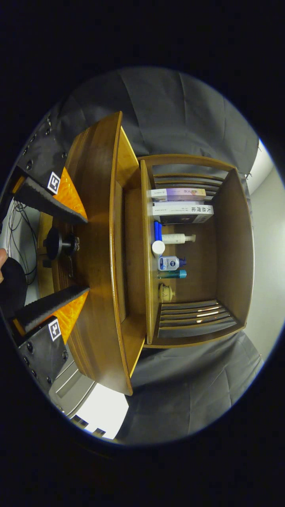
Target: Pull open the drawer, take out the items inside it, and place them on the countertop above the cabinet.
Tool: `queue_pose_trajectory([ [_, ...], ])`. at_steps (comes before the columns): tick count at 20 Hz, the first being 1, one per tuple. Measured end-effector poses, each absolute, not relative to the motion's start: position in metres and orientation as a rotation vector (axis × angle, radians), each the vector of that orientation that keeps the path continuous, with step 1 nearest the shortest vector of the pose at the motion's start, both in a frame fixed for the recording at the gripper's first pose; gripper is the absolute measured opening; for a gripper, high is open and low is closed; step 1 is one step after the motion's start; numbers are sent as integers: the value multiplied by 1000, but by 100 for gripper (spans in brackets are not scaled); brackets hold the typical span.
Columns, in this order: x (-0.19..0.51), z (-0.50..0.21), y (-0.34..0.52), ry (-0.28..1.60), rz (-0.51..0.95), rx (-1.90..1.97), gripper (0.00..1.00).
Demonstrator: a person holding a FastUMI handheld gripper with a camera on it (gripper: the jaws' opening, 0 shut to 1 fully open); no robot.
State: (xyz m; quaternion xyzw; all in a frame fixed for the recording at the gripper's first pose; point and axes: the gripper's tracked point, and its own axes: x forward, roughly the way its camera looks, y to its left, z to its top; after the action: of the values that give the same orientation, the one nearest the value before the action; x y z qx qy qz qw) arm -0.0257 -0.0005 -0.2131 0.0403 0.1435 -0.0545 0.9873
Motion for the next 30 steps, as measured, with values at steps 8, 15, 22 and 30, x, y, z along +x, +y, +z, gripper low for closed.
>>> queue_pose_trajectory([
  [8, 33, -209, -1, 268, -133, 127, 98],
  [15, 80, -212, -4, 273, -139, 120, 98],
  [22, 116, -214, -10, 250, -141, 79, 98],
  [30, 136, -213, -14, 222, -140, 18, 98],
])
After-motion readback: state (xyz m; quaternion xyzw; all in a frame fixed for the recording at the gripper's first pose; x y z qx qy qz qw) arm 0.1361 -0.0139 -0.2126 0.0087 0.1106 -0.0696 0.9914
